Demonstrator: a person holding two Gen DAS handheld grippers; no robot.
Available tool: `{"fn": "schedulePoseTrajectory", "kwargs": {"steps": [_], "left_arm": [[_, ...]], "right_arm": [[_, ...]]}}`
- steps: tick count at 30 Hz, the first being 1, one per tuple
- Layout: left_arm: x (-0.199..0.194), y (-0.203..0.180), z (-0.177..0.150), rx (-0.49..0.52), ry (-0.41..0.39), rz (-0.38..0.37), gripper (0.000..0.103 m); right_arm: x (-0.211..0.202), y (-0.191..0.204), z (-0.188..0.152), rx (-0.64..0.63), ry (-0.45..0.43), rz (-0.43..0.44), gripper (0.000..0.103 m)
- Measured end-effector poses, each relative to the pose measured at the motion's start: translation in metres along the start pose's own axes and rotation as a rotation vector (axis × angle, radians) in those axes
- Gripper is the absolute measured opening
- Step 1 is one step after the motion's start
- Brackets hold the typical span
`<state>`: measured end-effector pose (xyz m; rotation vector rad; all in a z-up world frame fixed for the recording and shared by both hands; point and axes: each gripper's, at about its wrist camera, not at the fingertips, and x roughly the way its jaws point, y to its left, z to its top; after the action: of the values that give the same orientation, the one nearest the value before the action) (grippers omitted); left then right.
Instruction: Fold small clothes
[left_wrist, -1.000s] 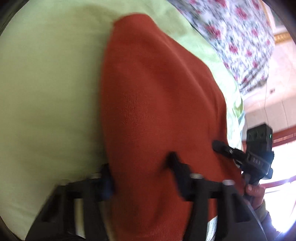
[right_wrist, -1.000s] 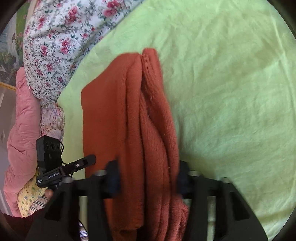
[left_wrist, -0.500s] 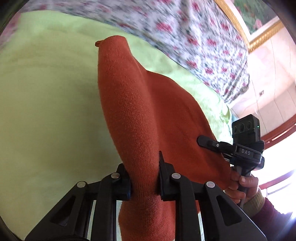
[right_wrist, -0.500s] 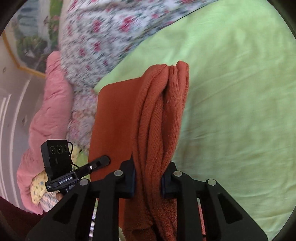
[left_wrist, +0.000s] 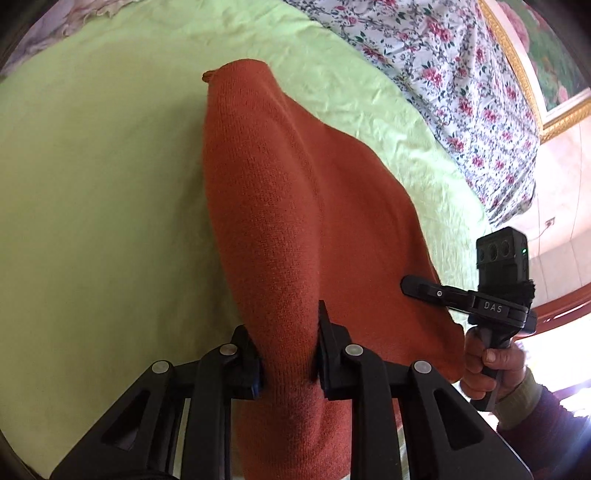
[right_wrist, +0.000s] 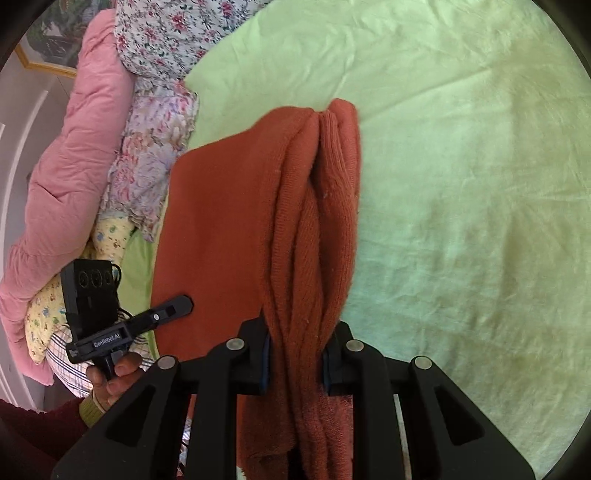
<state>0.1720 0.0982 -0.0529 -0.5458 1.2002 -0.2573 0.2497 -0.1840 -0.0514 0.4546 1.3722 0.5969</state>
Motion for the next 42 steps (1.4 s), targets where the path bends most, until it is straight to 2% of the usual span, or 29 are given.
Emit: {"fn": "schedulePoseTrajectory", "kwargs": {"steps": [5, 7, 10, 15, 17, 20, 25, 28, 29, 32, 34, 36, 38, 42], "left_arm": [[0.003, 0.014, 0.012, -0.072, 0.019, -0.066, 0.035], [-0.002, 0.025, 0.023, -0.107, 0.000, -0.074, 0.038], [-0.011, 0.045, 0.046, -0.156, -0.050, -0.081, 0.043], [-0.016, 0.076, 0.101, -0.262, -0.137, -0.093, 0.044], [-0.010, 0.088, 0.123, -0.284, -0.136, -0.092, 0.044], [0.006, 0.096, 0.145, -0.289, -0.101, -0.091, 0.043], [0.031, 0.096, 0.158, -0.262, -0.039, -0.058, 0.037], [0.039, 0.087, 0.161, -0.225, -0.024, -0.064, 0.018], [0.041, 0.083, 0.162, -0.205, -0.020, -0.059, 0.007], [0.038, 0.065, 0.166, -0.106, -0.055, 0.028, 0.003], [0.031, 0.053, 0.175, -0.051, -0.098, 0.075, 0.003], [0.024, 0.047, 0.187, -0.028, -0.138, 0.107, 0.002], [0.027, 0.044, 0.195, 0.011, -0.135, 0.138, 0.002], [0.045, 0.038, 0.194, 0.088, -0.119, 0.271, 0.002]], "right_arm": [[0.005, -0.006, 0.001, -0.009, 0.020, -0.045, 0.032], [0.001, -0.012, -0.002, 0.006, 0.020, -0.064, 0.040], [-0.017, -0.014, -0.005, 0.017, -0.016, -0.065, 0.041], [-0.052, -0.004, -0.010, -0.018, -0.117, -0.110, 0.041], [-0.062, 0.010, -0.013, -0.049, -0.153, -0.075, 0.041], [-0.057, 0.032, -0.017, -0.099, -0.135, -0.044, 0.041], [-0.038, 0.047, -0.030, -0.144, -0.055, 0.001, 0.040], [-0.028, 0.046, -0.038, -0.153, -0.014, -0.015, 0.040], [-0.026, 0.043, -0.040, -0.142, -0.009, -0.015, 0.040], [-0.026, 0.038, -0.042, -0.116, -0.015, -0.013, 0.040], [-0.029, 0.033, -0.042, -0.107, -0.022, -0.015, 0.030], [-0.033, 0.029, -0.044, -0.097, -0.028, -0.026, 0.028], [-0.037, 0.027, -0.045, -0.088, -0.038, -0.027, 0.028], [-0.044, 0.028, -0.048, -0.076, -0.053, -0.028, 0.028]]}}
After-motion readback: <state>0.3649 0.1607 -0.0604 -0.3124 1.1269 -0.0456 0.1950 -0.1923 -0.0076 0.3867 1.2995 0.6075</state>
